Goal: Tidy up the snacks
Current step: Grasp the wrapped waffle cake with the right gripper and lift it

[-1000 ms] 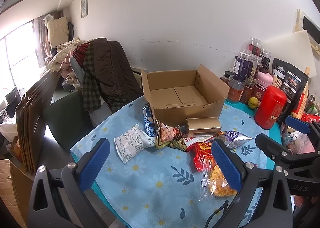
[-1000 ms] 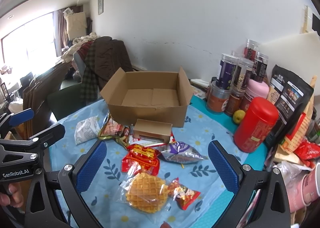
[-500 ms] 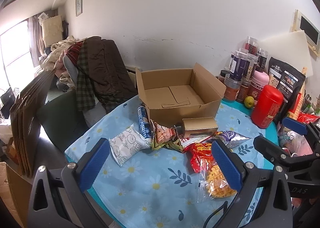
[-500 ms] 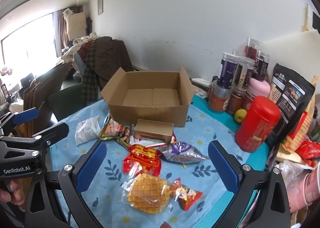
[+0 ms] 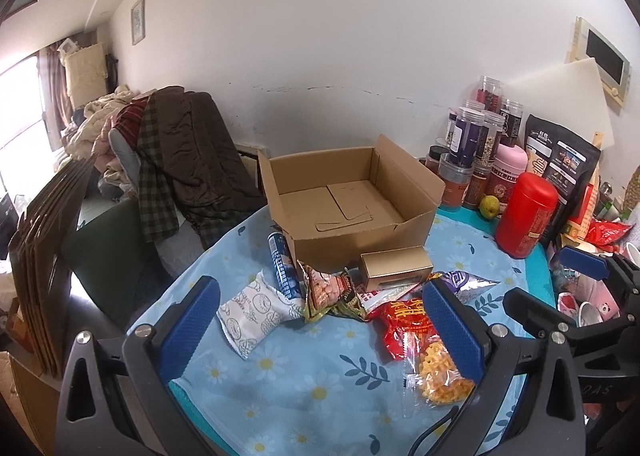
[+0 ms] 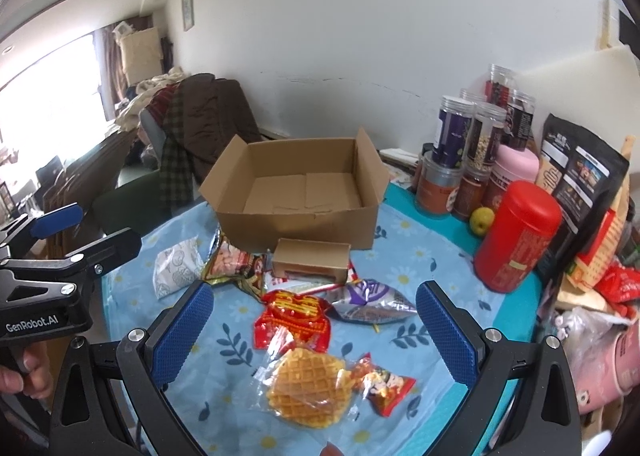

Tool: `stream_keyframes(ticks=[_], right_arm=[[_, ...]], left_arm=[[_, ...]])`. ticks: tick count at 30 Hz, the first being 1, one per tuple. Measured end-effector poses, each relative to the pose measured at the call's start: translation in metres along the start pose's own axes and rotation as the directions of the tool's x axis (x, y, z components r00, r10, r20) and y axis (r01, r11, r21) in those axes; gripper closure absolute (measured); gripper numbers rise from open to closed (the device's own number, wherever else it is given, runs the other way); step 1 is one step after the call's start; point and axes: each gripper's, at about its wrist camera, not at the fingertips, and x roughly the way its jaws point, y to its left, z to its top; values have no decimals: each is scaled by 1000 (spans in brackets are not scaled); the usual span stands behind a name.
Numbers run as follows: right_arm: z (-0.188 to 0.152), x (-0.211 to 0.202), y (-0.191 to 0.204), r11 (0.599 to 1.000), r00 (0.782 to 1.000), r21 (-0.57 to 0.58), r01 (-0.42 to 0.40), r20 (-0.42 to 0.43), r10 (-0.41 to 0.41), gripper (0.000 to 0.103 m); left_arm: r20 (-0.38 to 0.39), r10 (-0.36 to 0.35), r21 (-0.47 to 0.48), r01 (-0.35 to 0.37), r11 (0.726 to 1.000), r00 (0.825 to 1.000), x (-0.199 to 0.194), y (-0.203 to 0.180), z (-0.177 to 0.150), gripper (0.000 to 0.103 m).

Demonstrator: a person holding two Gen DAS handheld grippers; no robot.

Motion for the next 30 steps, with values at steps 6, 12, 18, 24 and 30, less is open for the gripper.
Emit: stream_keyframes(ticks=[6, 12, 18, 24, 30], right_arm=[[-10, 7, 4, 999, 1000, 48, 23, -20, -22, 0], [-27, 22, 8, 995, 997, 81, 64, -49, -60, 0], [-43, 39, 10, 990, 993, 120, 78, -96, -67, 0], [-63, 60, 14, 986, 986, 144, 84, -155, -61, 0], [-80, 80, 8, 974, 977, 209, 93, -209, -49, 0]], left_arm=[[-27, -53, 20, 54, 998, 998, 14, 12, -4, 0], [-112, -113, 16, 116, 993, 987, 41, 20, -19, 0], [-174, -142, 14, 146, 989, 975, 62, 28, -35, 0], [-230, -155, 22, 165, 986, 961, 79, 33, -51, 0], [-281, -187, 7, 197, 980, 941, 95, 32, -63, 0]])
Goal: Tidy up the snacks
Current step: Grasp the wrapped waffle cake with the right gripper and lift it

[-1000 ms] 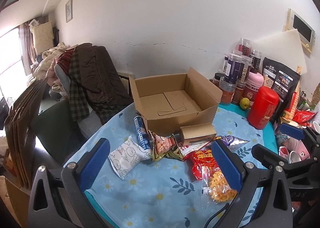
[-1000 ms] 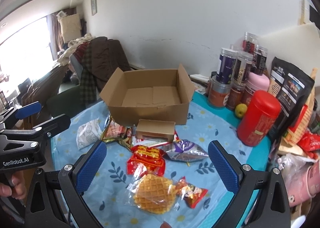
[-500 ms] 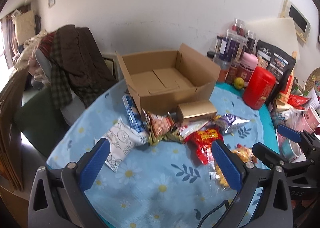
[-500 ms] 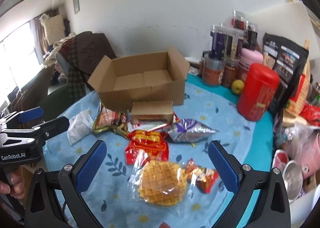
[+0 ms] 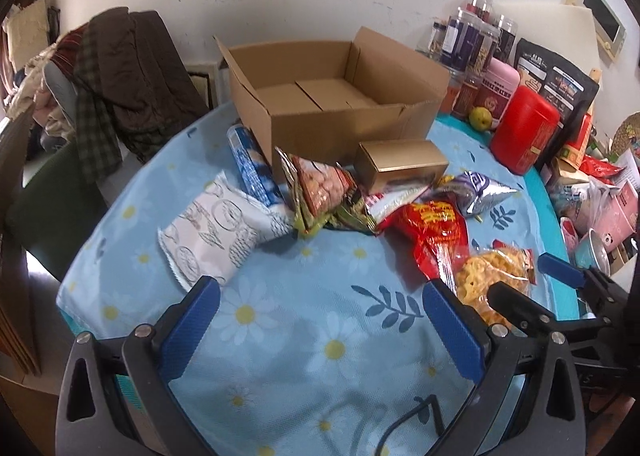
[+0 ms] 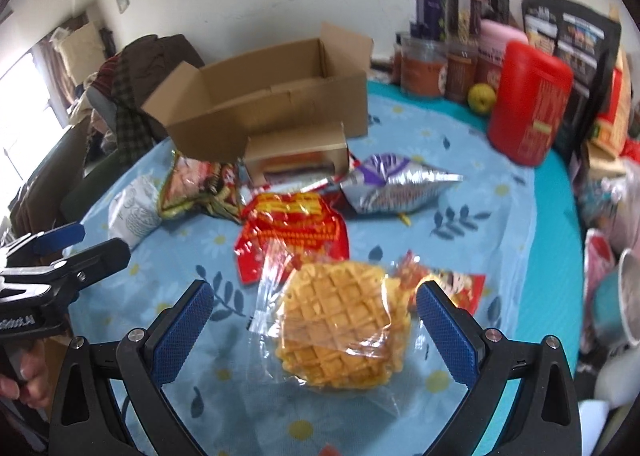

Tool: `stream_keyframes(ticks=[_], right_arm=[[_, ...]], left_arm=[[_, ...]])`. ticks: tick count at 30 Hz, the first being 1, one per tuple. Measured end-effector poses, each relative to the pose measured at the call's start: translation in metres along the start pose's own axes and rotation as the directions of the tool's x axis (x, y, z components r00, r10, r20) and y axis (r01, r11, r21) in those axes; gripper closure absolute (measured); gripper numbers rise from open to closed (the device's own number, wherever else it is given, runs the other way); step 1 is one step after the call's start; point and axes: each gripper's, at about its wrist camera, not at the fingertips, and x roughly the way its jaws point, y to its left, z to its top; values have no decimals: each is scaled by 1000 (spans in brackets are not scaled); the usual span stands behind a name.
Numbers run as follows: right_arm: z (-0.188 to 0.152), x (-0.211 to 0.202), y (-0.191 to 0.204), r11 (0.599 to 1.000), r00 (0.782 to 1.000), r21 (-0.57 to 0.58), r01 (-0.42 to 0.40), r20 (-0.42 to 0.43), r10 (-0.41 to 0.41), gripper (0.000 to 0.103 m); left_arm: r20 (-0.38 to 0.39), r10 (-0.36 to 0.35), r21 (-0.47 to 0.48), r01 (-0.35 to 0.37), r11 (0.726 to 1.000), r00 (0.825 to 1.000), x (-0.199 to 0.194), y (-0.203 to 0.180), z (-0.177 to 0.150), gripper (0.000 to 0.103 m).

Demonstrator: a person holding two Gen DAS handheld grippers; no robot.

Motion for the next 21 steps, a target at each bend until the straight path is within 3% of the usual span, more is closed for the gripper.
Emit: stream_keyframes(ticks=[6, 16, 21], right_arm=[[-10, 20, -7, 998, 998, 38, 45, -48, -44, 0], [-19, 33, 13, 985, 983, -46, 168, -68, -171, 0], [-22, 33, 9, 988, 984, -23, 155, -81, -157, 0]], left_arm=[[-37, -26, 20, 27, 999, 999, 15, -7, -8, 0], [-86, -50, 7, 51, 999, 995, 31, -10, -9, 0], [-90, -49, 12, 51, 999, 995, 33, -13, -7, 0]])
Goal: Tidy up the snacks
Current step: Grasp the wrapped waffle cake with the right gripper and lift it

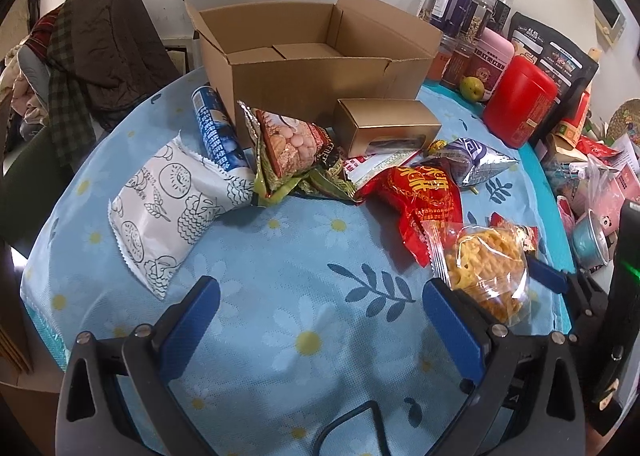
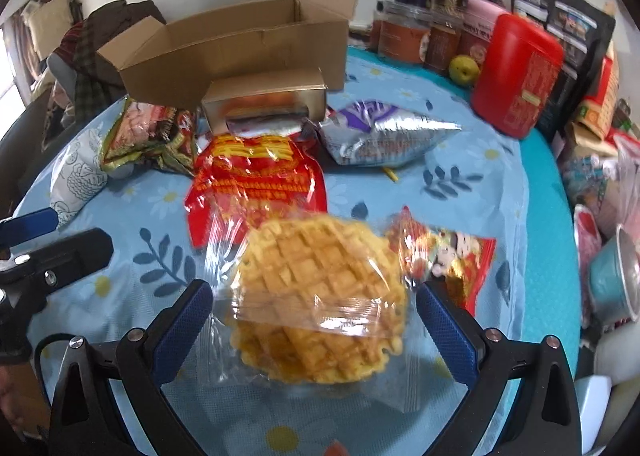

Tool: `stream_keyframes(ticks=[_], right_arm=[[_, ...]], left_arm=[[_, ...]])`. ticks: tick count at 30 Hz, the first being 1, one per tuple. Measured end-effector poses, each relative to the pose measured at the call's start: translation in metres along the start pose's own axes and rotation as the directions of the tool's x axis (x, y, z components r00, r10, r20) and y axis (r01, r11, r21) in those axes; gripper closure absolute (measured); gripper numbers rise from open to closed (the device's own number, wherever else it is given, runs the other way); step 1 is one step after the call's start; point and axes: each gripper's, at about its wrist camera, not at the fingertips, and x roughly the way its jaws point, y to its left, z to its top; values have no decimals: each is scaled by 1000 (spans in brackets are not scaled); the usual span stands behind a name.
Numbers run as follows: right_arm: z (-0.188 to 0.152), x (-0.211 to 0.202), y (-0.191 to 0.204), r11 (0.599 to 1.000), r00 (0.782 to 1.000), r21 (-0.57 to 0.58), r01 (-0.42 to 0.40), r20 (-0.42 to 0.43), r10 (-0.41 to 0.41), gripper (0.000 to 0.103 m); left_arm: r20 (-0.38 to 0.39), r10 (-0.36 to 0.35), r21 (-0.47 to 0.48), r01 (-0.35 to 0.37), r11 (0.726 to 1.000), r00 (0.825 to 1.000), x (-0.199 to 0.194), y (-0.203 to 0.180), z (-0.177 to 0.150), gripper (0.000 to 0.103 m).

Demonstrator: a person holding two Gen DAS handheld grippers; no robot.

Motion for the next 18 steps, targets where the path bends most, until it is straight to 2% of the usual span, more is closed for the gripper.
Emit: stream_keyframes(ticks=[4, 5, 8, 11, 18], right_arm=[[-9, 9, -10, 997, 995, 51, -60, -82, 64, 1], [-12, 4, -12, 997, 997, 45, -63, -39, 65, 12], [-14, -1, -18, 996, 997, 51, -77, -23, 78, 26], [-16, -7, -26, 991, 994, 75, -109, -6, 110, 33], [-21, -27, -34, 980, 983, 79, -182, 50, 179, 36]], left_arm=[[2, 1, 3, -1, 1000, 1000, 0, -1, 0, 0], [-1, 1, 6, -1, 1000, 1000, 0, -3, 0, 0], [-4, -1, 16, 1, 1000, 1000, 0, -6, -2, 0], [-4, -9, 35, 10, 999, 1000, -1, -12, -3, 0], [8, -23, 75, 22, 997, 1000, -6, -29, 0, 0]])
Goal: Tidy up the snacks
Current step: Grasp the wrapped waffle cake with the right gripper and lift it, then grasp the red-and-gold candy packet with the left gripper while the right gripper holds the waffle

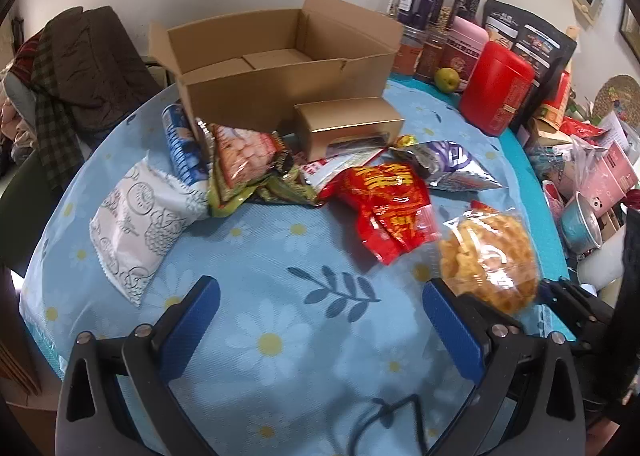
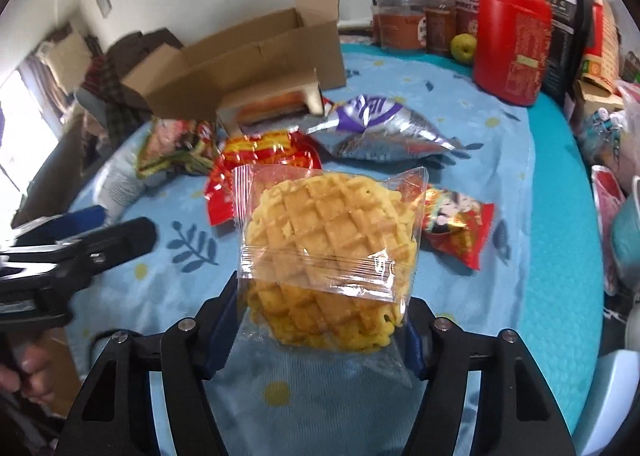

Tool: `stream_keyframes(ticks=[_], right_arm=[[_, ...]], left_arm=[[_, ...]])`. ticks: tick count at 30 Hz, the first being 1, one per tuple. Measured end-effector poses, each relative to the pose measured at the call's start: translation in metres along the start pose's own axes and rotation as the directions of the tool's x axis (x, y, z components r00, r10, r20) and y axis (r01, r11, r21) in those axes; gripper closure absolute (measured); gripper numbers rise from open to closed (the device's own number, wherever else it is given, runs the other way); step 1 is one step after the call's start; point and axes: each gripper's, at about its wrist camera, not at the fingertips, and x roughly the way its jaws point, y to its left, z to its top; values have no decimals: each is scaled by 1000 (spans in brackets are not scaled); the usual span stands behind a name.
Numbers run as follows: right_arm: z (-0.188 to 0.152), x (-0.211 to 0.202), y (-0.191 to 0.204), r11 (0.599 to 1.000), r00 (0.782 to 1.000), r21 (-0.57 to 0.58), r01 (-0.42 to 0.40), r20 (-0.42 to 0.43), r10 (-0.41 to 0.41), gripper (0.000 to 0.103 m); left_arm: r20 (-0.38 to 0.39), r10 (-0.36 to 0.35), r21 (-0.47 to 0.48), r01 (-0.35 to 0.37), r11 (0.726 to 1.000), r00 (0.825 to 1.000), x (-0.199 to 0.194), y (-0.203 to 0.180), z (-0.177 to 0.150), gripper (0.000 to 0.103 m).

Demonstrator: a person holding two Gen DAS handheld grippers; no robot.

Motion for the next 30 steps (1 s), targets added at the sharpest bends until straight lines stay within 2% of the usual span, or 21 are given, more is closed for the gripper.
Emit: stream_keyframes(ticks=[6, 14, 19, 26, 30], right_arm=[[3, -29, -26, 998, 998, 54, 46, 40, -48, 36], [8, -55, -64, 986, 987, 106, 127, 81, -136, 36], [12, -58, -89, 980, 984, 133, 150, 77, -161, 36], [11, -55, -122, 970, 981, 170, 176, 58, -188, 36], [9, -51, -137, 962, 980, 200, 185, 39, -196, 36]], left_arm=[[5, -34, 38, 34, 999, 999, 1, -22, 7, 0], [-9, -129, 132, 129, 983, 992, 9, -75, 19, 0], [-21, -146, 183, 147, 972, 989, 19, -104, 28, 0], [-84, -170, 222, 185, 957, 982, 46, -136, 37, 0], [-113, -194, 237, 216, 947, 974, 60, -150, 41, 7]])
